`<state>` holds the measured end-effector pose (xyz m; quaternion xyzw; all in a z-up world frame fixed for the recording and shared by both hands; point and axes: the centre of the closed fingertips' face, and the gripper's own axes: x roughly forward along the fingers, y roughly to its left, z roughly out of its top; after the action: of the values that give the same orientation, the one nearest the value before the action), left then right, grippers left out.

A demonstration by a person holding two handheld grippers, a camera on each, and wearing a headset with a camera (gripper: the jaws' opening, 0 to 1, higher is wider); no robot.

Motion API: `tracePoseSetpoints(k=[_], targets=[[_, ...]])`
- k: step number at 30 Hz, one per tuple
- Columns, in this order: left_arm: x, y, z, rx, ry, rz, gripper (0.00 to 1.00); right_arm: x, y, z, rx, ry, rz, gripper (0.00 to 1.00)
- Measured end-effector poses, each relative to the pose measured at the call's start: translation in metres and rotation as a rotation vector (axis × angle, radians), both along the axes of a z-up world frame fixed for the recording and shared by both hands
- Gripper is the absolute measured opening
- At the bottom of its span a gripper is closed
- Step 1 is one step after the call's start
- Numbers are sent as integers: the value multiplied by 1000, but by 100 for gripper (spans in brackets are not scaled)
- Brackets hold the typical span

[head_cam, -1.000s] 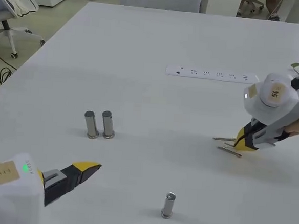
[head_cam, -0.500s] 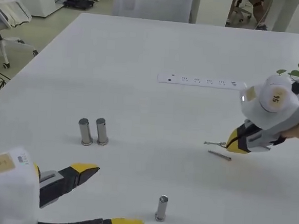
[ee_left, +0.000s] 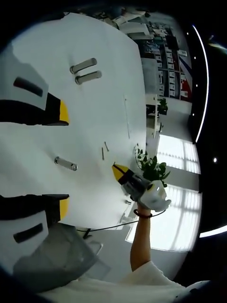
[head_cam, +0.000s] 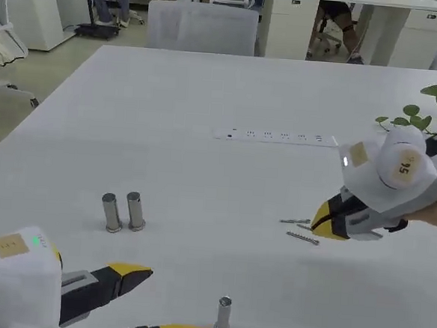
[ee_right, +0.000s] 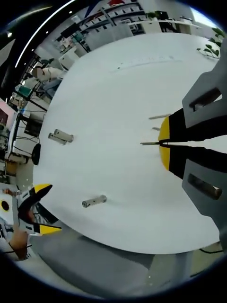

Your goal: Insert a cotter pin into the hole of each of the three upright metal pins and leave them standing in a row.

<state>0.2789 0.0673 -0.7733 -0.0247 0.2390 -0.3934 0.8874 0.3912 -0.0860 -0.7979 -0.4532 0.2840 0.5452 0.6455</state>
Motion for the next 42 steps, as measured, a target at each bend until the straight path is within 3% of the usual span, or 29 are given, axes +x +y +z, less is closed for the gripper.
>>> tracePoseSetpoints(k=[8,21,32,42], targets=[[-2,-7,2,-14,14,4,50,-20,13,11,25,-30,59,2],[-2,-26,10,-128,71,22,42,-51,39,22,77,-59,153,2],[2,-31,12,-195,124,57,33,-75,57,26,123,-66,190,2],[5,-39,19,-324,194,94,25,-92,73,32,167,-89,221,2]])
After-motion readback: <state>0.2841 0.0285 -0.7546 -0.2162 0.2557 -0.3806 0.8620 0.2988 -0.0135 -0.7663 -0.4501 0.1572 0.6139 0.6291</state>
